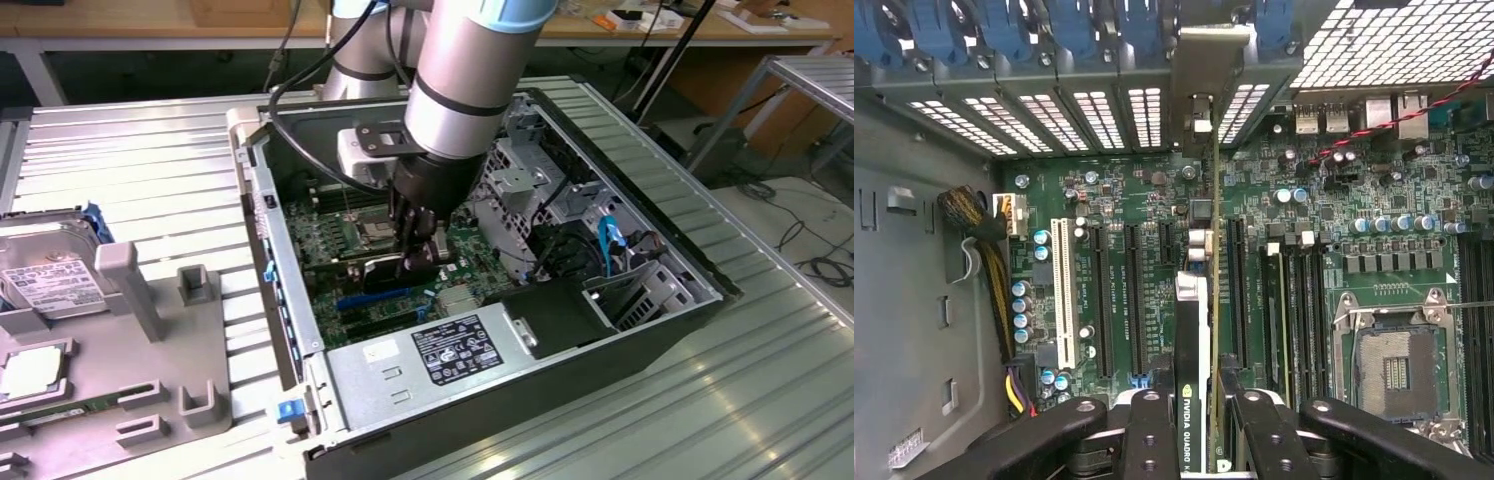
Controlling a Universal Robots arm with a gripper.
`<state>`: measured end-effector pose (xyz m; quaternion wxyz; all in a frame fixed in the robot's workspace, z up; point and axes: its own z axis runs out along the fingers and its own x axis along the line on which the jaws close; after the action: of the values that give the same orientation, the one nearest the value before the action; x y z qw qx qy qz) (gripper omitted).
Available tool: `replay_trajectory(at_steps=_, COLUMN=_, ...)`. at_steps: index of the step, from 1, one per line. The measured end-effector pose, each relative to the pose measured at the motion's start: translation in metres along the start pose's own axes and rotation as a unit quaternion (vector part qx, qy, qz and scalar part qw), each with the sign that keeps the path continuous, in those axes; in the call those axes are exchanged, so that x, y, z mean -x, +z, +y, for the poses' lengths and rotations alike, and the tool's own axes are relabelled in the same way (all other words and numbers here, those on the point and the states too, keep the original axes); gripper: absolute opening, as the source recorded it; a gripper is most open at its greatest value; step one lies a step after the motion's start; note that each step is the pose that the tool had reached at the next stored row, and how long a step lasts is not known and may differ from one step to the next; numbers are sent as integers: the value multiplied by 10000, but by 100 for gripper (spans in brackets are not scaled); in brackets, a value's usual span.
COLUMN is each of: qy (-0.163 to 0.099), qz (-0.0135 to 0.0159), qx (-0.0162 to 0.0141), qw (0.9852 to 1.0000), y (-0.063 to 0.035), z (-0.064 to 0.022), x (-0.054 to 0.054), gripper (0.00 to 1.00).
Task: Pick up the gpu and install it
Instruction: 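Insert the gpu into the slot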
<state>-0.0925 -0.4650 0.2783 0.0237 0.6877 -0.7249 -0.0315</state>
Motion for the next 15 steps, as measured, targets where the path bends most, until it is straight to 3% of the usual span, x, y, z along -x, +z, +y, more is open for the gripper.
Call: replay_trajectory(at_steps=15, qy=-5, qz=-7, qx=0, qw=10000, y=86, z=-4, x=58, gripper=27)
